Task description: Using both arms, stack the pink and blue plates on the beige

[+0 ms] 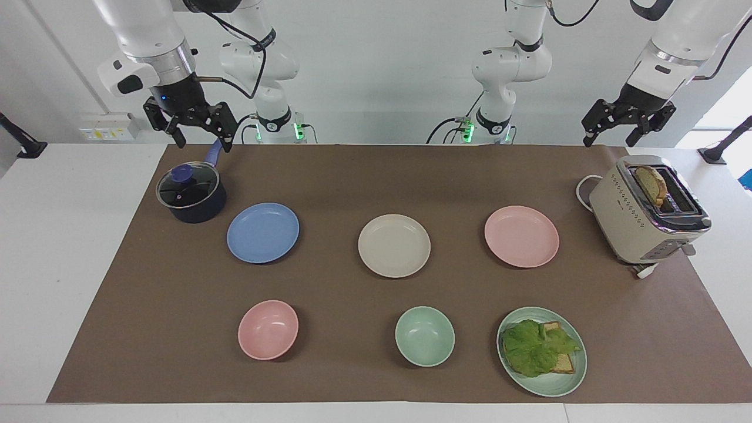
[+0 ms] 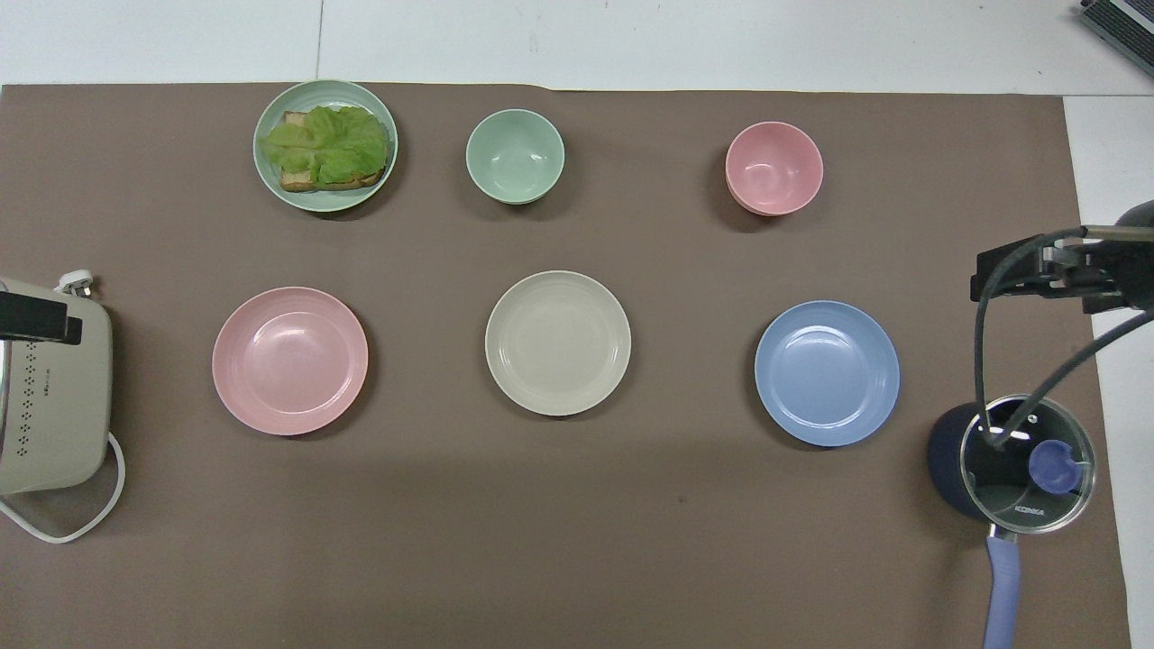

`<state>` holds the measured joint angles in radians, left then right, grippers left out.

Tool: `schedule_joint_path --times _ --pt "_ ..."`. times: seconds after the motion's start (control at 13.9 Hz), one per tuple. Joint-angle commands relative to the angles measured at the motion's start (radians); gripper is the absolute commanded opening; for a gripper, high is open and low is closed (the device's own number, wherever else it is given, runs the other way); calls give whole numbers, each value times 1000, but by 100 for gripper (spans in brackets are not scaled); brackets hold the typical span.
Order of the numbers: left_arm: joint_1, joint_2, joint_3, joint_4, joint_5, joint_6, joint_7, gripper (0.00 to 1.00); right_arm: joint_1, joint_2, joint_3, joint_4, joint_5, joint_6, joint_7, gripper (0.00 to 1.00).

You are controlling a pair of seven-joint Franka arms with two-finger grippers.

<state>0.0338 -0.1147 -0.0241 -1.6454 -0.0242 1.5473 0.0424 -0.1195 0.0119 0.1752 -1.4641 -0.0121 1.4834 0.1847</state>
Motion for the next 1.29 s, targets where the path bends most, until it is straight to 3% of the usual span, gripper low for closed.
schedule_joint_path --times 0.0,0.93,1.22 --pt "5 4 -2 -28 -10 36 14 100 -9 -3 3 2 24 -14 -7 100" --pt "44 39 -2 -224 -10 267 47 100 -8 -4 3 1 24 -14 -2 100" --pt "44 44 -2 -359 -10 417 45 100 -8 -4 3 1 26 -14 -2 100"
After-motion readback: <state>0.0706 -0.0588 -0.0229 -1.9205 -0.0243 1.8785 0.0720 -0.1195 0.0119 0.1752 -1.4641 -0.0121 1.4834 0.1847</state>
